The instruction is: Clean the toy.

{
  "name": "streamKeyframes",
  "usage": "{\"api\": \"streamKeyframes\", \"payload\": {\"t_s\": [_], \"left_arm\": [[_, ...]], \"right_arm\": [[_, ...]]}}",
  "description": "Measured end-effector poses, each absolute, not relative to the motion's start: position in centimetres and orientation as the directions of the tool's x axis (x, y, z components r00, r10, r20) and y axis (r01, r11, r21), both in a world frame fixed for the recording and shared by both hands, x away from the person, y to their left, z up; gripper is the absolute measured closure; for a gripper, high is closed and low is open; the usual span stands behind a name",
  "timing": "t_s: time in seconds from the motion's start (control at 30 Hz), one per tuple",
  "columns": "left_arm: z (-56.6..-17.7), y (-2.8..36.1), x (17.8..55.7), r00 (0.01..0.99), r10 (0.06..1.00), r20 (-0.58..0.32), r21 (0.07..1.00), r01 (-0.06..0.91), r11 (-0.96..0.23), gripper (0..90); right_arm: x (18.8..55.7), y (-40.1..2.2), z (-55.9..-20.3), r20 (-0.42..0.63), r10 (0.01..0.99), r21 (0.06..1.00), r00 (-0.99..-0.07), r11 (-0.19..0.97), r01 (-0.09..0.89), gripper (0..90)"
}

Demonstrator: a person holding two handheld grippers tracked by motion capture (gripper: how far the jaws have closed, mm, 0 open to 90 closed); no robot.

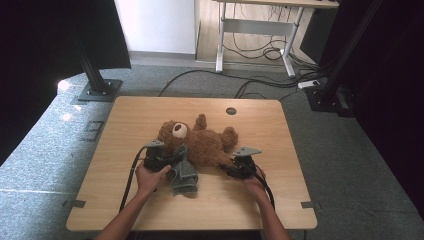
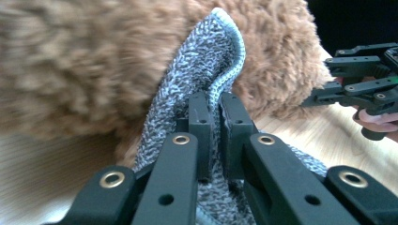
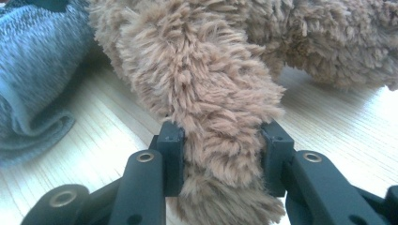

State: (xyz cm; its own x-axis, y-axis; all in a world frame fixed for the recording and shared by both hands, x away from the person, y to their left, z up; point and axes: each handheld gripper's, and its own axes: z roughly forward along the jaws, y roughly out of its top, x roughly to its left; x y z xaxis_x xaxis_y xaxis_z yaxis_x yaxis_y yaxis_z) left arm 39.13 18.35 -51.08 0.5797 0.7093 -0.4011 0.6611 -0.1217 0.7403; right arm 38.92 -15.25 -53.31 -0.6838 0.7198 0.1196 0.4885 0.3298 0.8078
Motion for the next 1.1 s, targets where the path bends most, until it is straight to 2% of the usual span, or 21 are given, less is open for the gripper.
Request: {"api": "streamKeyframes", "payload": {"t_s": [0.6,0.77,0.97,1.1], "left_arm": [[-51.6,24.5,38.7,0.49,0.769,-0.41,0.739,0.673,-0.035,84.5],[-52.2,26.1,38.5,0.463,0.769,-0.44,0.728,0.686,0.004,84.4],[-51.5,26.9,38.0,0.462,0.761,-0.455,0.746,0.665,0.042,84.3],[-50.4,26.7,37.3,0.52,0.713,-0.471,0.772,0.634,0.047,84.3]], "right_arm": [[39.0,-16.0,-53.4,0.123,0.728,0.808,-0.674,0.321,0.494,61.3],[39.1,-16.9,-53.4,0.125,0.737,0.81,-0.664,0.31,0.497,61.4],[38.9,-17.2,-53.3,0.111,0.731,0.813,-0.674,0.323,0.484,61.4],[38.8,-17.4,-53.4,0.113,0.724,0.814,-0.68,0.324,0.481,61.5]]}}
